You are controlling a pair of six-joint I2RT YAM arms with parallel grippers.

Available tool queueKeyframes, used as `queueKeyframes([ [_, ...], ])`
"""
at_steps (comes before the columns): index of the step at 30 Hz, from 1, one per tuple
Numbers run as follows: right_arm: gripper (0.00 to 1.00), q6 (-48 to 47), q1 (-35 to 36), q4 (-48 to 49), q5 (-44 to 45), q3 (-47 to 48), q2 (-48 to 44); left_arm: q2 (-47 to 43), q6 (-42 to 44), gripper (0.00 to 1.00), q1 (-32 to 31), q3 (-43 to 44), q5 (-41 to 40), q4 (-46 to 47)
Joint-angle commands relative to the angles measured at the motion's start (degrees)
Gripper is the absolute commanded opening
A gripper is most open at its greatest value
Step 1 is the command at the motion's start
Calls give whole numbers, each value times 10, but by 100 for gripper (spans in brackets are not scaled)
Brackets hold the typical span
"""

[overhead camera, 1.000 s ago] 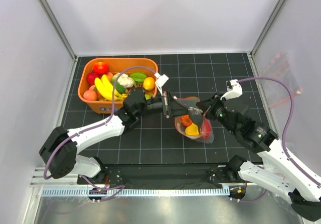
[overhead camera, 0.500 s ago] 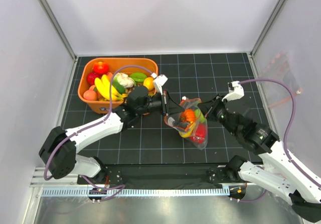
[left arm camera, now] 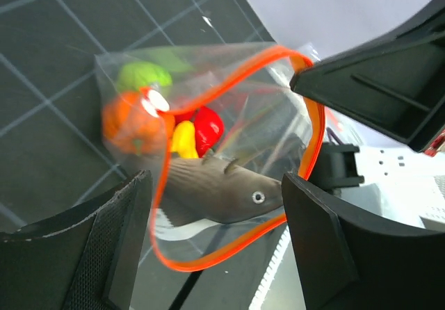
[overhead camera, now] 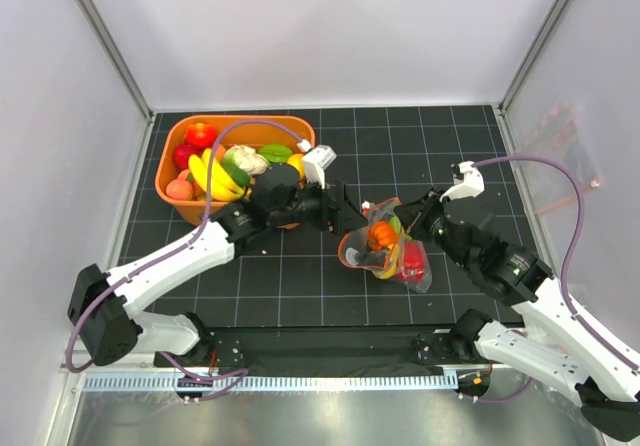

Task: Place the food in the zip-top bag and seal the zipper
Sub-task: Place the fake fish in the zipper food storage bag, then adjust the zipper food storage bag at the center of the board.

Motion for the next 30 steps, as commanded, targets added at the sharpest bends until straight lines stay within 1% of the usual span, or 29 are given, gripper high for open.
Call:
queueKeyframes([
  [1,1,1,2,30,17,5,-2,-13,55,79,-2,62,-73,-133],
  [6,1,-4,2,31,20,9,5,16,62,79,-15,68,-88,-199],
  [11,1,-8,3,33,23,11,9,62,54,79,-36,67,-70,-209],
  [14,1,-9,2,32,24,11,10,90,44,74,-56,67,-79,-209],
  [15,1,-9,2,32,24,11,11,96,36,62,-61,65,-87,-210],
  [16,1,-11,2,31,23,11,10,104,32,55,-61,63,-106,-211],
  [17,1,-12,2,29,23,10,10,114,28,44,-61,62,-115,-212],
  [18,1,-15,1,28,23,10,12,120,25,22,-61,63,-125,-214],
  [20,1,-22,1,22,18,11,19,123,24,1,-61,83,-132,-222],
  [25,1,-53,2,-1,31,13,54,82,28,0,-61,163,-115,-242],
  [26,1,-57,2,-10,36,13,63,77,28,0,-61,198,-103,-248],
  [30,1,-79,2,-35,78,26,77,67,18,0,-61,250,-43,-254],
])
